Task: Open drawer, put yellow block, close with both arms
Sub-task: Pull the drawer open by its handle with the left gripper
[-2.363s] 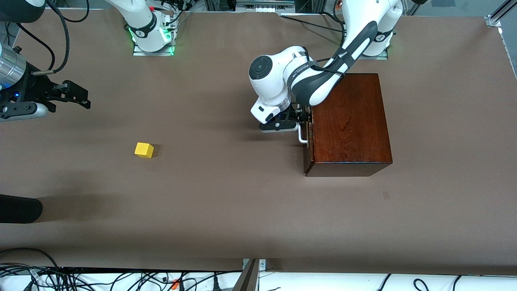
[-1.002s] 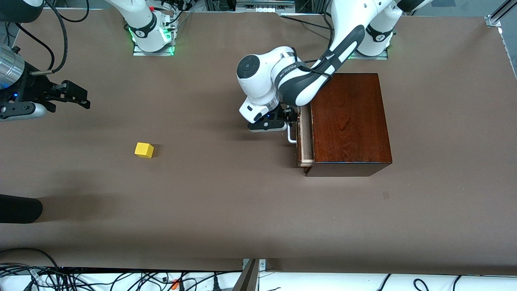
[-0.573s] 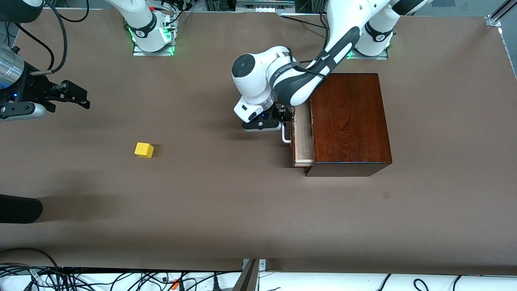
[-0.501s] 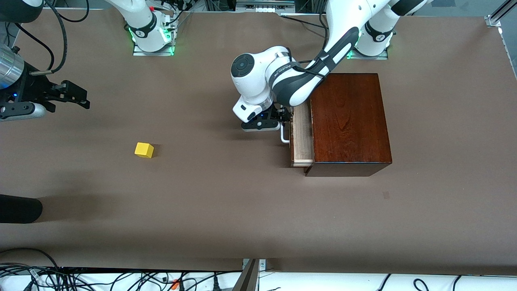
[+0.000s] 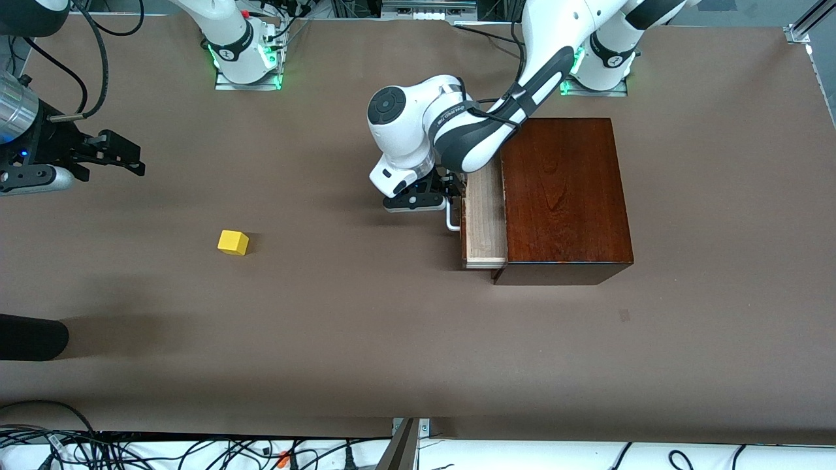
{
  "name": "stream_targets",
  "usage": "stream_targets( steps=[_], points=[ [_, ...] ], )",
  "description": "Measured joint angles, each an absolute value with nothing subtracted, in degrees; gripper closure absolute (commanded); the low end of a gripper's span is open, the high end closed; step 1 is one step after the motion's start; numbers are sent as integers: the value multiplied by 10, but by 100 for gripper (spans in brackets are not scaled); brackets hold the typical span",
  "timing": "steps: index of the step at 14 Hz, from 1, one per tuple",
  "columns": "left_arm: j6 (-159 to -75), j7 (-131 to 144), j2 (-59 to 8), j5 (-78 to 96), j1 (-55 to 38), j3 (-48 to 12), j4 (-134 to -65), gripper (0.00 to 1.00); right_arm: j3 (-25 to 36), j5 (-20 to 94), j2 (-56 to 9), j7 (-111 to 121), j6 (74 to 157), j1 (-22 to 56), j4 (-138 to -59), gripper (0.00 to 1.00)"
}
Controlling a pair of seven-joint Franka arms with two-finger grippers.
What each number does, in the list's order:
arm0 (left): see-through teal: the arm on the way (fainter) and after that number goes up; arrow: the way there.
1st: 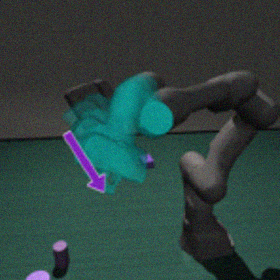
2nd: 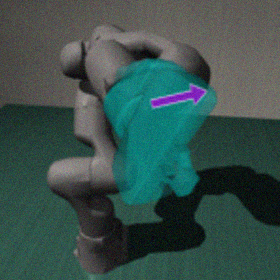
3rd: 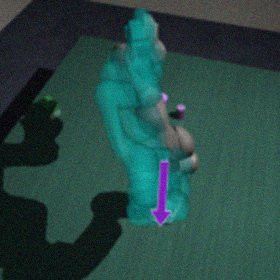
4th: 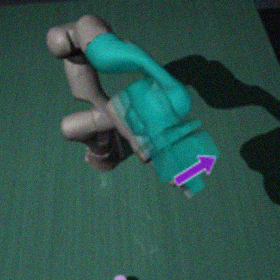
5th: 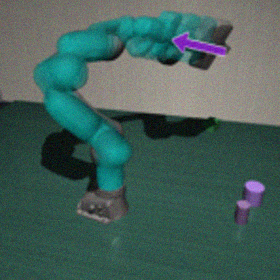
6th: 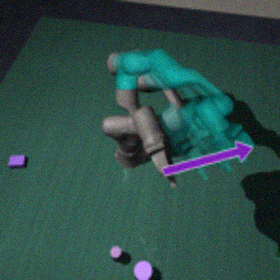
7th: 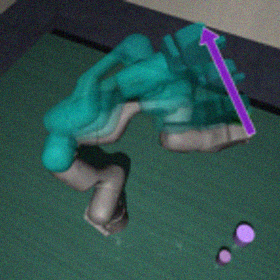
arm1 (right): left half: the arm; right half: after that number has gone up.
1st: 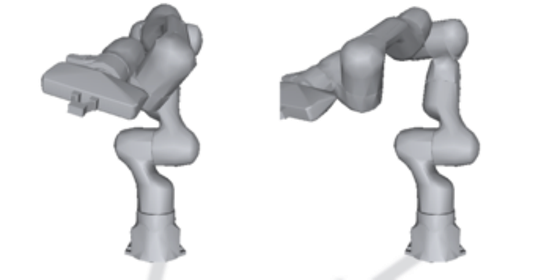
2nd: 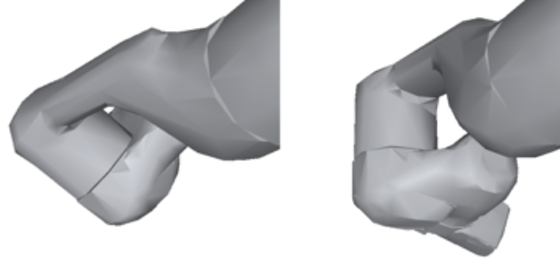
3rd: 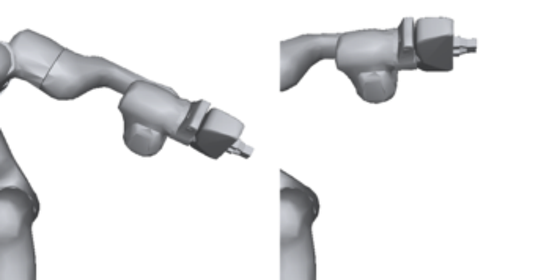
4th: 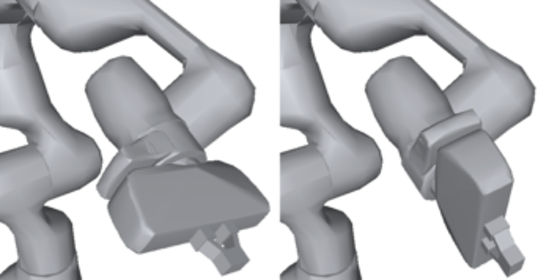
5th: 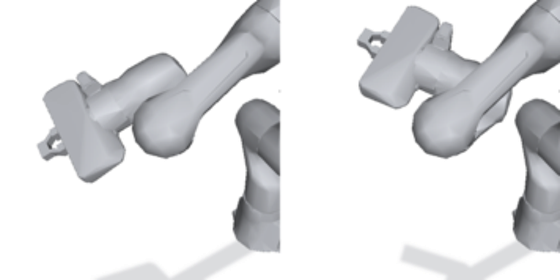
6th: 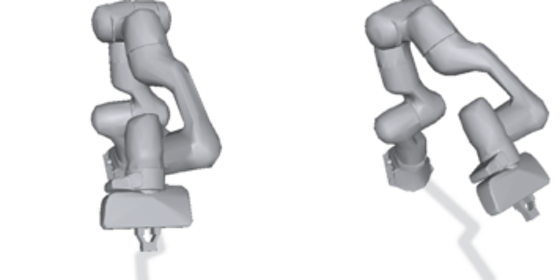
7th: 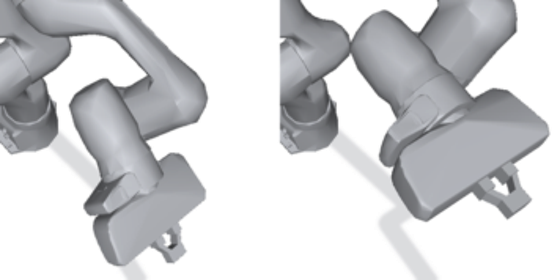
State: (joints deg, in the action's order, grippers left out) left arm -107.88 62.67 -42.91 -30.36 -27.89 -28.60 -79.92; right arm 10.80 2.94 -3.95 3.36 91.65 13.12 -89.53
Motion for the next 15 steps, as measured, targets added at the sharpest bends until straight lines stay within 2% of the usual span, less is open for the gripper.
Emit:
stream_targets(
  steps=[15],
  points=[
    [-1091,657,-451,-293,-315,-283,-756,0,108,29,-42,34,919,130,-895,0]
  ],
)
